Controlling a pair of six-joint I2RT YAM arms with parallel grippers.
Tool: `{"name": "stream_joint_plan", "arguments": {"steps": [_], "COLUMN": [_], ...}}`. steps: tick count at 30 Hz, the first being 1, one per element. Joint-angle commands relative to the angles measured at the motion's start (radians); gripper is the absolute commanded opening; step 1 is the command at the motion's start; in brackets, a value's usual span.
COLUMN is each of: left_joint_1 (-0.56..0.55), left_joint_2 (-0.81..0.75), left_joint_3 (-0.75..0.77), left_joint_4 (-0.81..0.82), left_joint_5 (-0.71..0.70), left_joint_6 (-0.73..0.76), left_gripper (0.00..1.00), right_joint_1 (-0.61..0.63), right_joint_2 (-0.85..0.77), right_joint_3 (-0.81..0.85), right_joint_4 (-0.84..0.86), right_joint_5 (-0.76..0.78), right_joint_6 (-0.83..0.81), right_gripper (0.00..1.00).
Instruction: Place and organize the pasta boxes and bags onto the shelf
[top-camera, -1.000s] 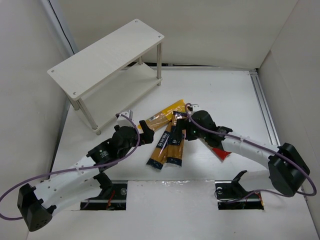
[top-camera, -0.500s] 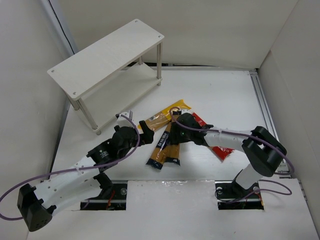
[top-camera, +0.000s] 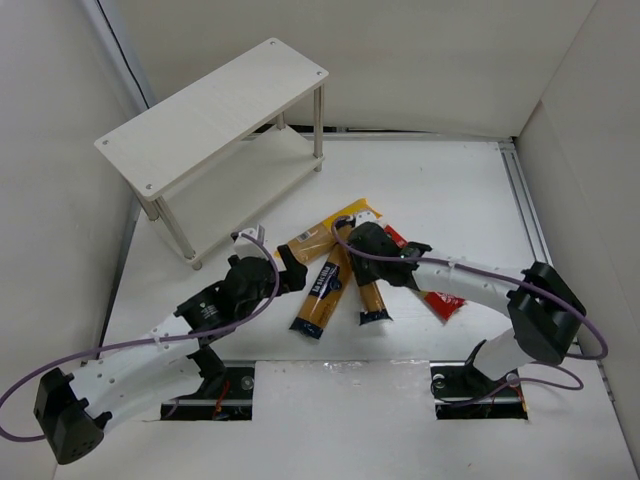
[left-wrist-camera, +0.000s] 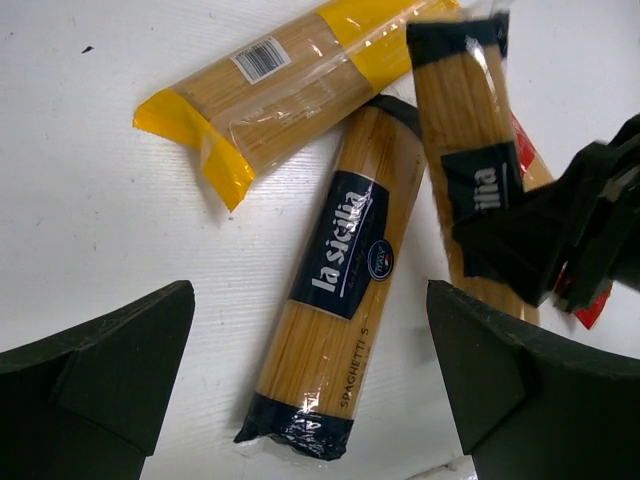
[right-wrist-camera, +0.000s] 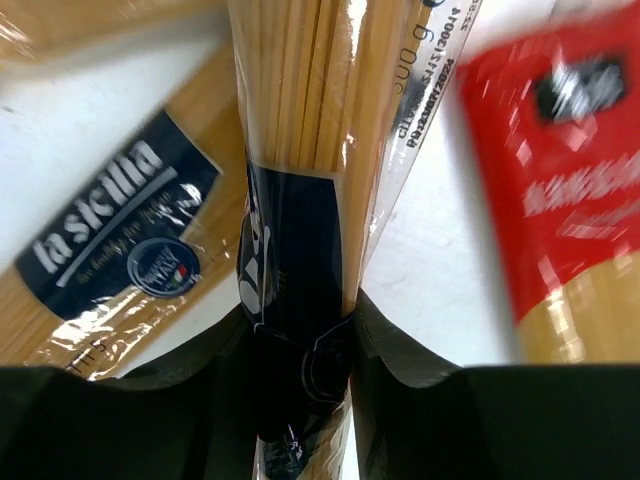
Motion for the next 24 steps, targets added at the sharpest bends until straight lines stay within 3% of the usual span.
{"name": "stream_joint_plan", "arguments": {"steps": [1, 12, 15, 22, 24], "left_joint_1": [0.004, 0.004, 0.004, 0.004, 0.004], "left_joint_2": [-0.026, -0.036, -0.016, 0.015, 0.015], "left_joint_3": [-0.029, -0.064, -0.064, -0.094, -0.12], "left_joint_4": [0.044, 0.097, 0.097, 0.165, 0.189], "left_joint_5": [0.023, 0.069, 0.115, 0.208, 0.239], "left_joint_6": [-0.005, 0.015, 0.015, 0.015, 0.004], "left_gripper": [1.0, 1.0, 1.0, 1.0, 1.0], "right_joint_1": [0.005, 0.005, 0.005, 0.034, 0.034], "right_joint_2": [-0.083, -0.022, 0.116, 0.615, 0.77], "right_joint_3": [0.159, 0.683, 0.901, 1.573, 1.701], "right_joint_4": [0.114, 0.331, 0.399, 0.626, 0.824], "right_joint_5": [0.059, -0.01, -0.024, 0.038, 0.003], "right_joint_6": [-0.213, -0.891, -1.068, -1.511, -1.695], "right_gripper": [0.0, 0.0, 0.0, 0.0, 0.0]}}
